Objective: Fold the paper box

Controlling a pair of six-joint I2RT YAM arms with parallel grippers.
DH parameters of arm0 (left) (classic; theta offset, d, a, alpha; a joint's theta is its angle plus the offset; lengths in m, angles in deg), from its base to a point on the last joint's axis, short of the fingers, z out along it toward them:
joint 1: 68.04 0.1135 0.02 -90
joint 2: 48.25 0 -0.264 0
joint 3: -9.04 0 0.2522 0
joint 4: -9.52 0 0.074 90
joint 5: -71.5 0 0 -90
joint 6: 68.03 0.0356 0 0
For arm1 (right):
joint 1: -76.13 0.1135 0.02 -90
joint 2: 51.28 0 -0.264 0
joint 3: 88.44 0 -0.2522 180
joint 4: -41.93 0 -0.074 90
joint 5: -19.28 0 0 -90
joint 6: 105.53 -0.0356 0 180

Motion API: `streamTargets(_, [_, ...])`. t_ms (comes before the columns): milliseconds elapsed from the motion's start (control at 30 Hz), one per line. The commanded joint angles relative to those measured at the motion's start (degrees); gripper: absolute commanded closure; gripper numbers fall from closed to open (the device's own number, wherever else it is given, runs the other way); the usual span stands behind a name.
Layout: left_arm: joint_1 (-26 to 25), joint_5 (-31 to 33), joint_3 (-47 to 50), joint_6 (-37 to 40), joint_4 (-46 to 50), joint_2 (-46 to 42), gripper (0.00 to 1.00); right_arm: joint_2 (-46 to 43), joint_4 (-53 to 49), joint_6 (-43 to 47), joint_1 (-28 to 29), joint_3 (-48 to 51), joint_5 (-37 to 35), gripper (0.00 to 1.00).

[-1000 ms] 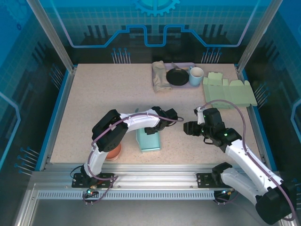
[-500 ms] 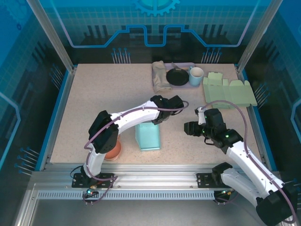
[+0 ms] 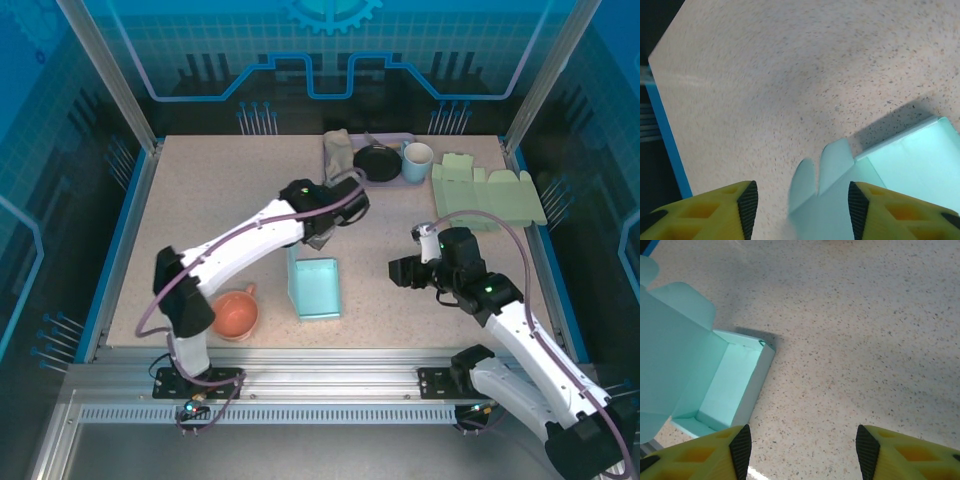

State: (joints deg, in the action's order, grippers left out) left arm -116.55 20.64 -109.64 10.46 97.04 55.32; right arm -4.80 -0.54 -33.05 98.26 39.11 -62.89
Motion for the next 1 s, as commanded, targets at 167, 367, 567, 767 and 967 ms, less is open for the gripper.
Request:
streamTargets(167, [0.78,-6.79,13.12,-19.01,4.96,-15.12,0.39,1.98,0.38,2.05,1.99,-2.53,2.8,0.4])
streamTargets(367, [0.74,-14.31,21.29,-21.8,-2.21,-18.52,0.4,4.23,1.03,2.01,4.11,-3.28,2.71,0.4])
streamTargets(567, [0.81,-16.97,24.49,-21.97,-5.78,-18.16,0.45,4.85,0.76,2.05,5.45,-3.43,2.28,0.4])
streamTargets(767, [0.77,-16.4,23.0,-22.06,-6.0,-16.73,0.48,4.9,0.41,1.79,5.76,-3.22,1.92,0.4])
streamTargets(967, [0.86,-12.04,19.0,-22.58,-2.72,-18.59,0.47,4.84,-0.08,2.23,5.99,-3.24,1.04,0.4])
